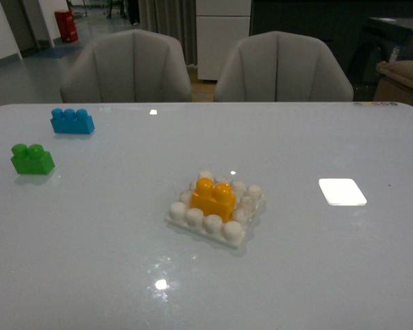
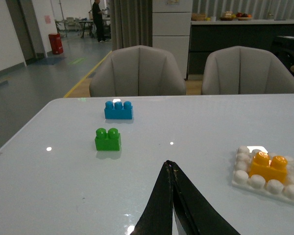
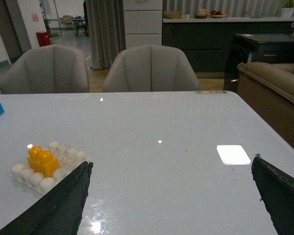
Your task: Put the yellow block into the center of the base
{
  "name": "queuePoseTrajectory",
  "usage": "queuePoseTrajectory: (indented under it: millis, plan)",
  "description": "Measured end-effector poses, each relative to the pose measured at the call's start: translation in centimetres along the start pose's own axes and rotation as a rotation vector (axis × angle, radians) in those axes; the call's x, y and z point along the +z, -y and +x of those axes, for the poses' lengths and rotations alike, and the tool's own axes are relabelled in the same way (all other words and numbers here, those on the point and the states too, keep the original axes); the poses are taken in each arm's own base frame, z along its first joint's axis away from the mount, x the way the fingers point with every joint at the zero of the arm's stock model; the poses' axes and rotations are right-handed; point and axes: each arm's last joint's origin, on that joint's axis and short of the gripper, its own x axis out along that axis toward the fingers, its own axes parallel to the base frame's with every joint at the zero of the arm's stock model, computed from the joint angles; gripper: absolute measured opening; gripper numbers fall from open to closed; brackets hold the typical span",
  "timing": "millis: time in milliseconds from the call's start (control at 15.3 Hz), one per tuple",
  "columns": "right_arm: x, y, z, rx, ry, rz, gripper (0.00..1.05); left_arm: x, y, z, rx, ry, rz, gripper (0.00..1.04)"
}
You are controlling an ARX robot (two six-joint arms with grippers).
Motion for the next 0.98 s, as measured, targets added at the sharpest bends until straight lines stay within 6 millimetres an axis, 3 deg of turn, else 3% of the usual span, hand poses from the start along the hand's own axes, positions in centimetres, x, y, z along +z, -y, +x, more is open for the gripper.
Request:
queuePoseTrajectory:
  millis: [653, 718, 980]
  plan:
    - [0.0, 0.0, 0.0, 0.0, 0.0, 0.0, 0.98, -0.4, 0.0, -1.4, 0.002, -0.02, 0.0, 0.02]
    - [0.0, 0.0, 0.0, 0.0, -0.001, 0.0, 0.98, -0.4, 0.0, -1.4, 0.001, -0.012, 0.0, 0.06]
    - [0.0, 0.0, 0.0, 0.0, 0.0, 0.0, 0.98, -0.4, 0.0, -1.4, 0.001, -0.016, 0.0, 0.55]
